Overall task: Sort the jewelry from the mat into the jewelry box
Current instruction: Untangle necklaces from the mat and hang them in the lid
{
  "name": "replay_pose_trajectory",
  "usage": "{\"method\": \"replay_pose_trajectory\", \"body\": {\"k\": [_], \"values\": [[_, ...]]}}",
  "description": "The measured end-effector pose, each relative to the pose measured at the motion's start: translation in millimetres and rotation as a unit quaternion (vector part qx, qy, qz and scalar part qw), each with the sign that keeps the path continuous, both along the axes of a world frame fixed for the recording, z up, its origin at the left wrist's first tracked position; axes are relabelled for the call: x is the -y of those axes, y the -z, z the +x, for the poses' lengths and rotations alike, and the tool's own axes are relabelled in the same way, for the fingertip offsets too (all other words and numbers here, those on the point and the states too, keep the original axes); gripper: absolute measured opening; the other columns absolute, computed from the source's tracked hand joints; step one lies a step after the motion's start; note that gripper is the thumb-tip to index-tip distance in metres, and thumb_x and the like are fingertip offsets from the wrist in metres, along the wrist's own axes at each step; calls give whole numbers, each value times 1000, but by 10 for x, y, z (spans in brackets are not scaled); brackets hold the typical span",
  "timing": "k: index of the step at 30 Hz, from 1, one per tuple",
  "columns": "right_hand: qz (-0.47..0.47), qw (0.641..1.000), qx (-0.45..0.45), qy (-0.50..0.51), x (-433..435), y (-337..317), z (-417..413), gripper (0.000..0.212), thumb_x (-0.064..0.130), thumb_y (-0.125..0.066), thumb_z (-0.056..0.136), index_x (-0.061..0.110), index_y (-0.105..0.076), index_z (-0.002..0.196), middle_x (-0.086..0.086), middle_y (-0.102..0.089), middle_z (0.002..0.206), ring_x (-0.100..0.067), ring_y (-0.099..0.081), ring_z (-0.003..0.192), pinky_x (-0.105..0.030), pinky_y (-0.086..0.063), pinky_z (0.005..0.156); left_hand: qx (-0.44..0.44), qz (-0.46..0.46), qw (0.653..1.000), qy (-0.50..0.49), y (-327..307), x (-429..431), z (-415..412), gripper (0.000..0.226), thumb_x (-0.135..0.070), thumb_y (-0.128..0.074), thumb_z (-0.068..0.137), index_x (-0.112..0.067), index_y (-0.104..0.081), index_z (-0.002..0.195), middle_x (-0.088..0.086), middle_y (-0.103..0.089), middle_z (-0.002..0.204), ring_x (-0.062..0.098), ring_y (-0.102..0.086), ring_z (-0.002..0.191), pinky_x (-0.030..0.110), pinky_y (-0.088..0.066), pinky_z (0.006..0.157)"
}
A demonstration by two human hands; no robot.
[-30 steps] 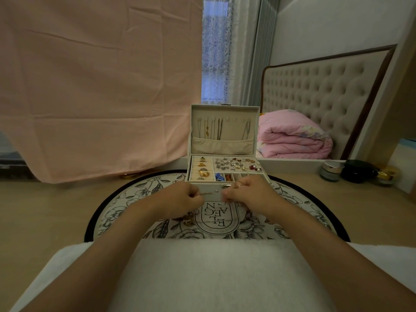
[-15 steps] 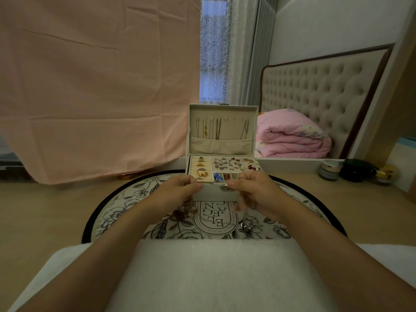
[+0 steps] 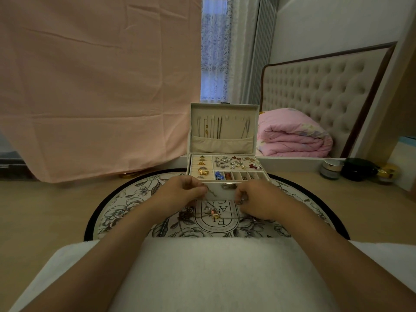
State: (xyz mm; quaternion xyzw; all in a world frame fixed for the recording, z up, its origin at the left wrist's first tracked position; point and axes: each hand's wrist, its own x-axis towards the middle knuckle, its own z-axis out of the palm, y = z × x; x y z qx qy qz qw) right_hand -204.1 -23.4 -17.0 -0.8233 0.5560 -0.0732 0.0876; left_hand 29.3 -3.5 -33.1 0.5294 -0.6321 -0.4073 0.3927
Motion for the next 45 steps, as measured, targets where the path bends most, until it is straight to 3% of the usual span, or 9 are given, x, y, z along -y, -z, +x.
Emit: {"method": "replay_pose_trajectory", "body": {"k": [5,9,14,19,24,33,35,39,45], "values": [[-27,999,-33,-24,-62,-53,191,44,11,-64,91,31,-63,130,2,-61,132,-18,-59,117,-32,-50,100,170,-45,984,4,-13,-23,109,18,-22,-67,93,-30,-70,109,-14,-69,105,3,-64,99,25,-50,94],[-27,987,87,-130,-196,88,449,29,17,-62,96,30,-70,120,8,-66,121,-10,-60,108,-32,-51,99,336,-49,940,15,-78,-66,214,13,-30,-68,90,-38,-70,100,-19,-66,97,0,-61,91,23,-49,84],[-45,981,22,-189,-168,214,473,25,23,-63,96,28,-74,118,6,-64,113,-11,-57,104,-32,-48,95,424,3,905,28,-71,-186,277,21,-36,-74,85,-35,-72,106,-16,-68,102,4,-62,92,27,-52,85],[-44,993,-17,-107,-125,142,361,23,20,-64,93,33,-76,108,10,-68,115,-10,-62,102,-26,-52,91,378,-52,924,5,3,-225,272,7,-31,-63,94,-31,-69,91,-15,-67,90,6,-62,84,18,-45,67],[-83,992,-60,-77,-172,101,342,17,30,-61,87,30,-74,98,7,-68,101,-15,-60,100,-30,-50,89,78,25,997,-3,42,-221,134,18,-23,-56,99,-14,-69,91,7,-73,96,18,-69,86,39,-56,91],[-33,987,113,-105,-87,274,389,12,25,-61,96,19,-70,91,6,-61,95,-10,-56,87,-23,-45,75,-184,122,975,13,3,-130,20,27,-19,-46,104,-7,-64,119,1,-55,65,14,-51,60,31,-48,65],[-12,991,95,-90,-69,223,341,17,22,-56,97,22,-63,82,5,-60,90,-10,-56,83,-22,-43,68,-158,123,980,16,6,-115,75,28,-23,-45,104,-7,-64,119,-3,-49,62,11,-43,56,25,-39,59],[1,998,-41,-48,7,164,253,18,27,-54,93,23,-59,77,1,-59,88,-17,-57,84,-30,-49,73,160,12,987,-26,21,-68,226,17,-32,-61,96,-18,-70,97,-10,-67,89,4,-61,81,19,-43,70],[-11,984,-179,1,-78,21,311,8,30,-57,89,24,-57,83,4,-54,83,-18,-58,87,-34,-55,82,179,3,984,14,27,-12,299,10,-33,-70,90,-26,-70,97,-7,-72,83,4,-67,78,19,-47,74]]}}
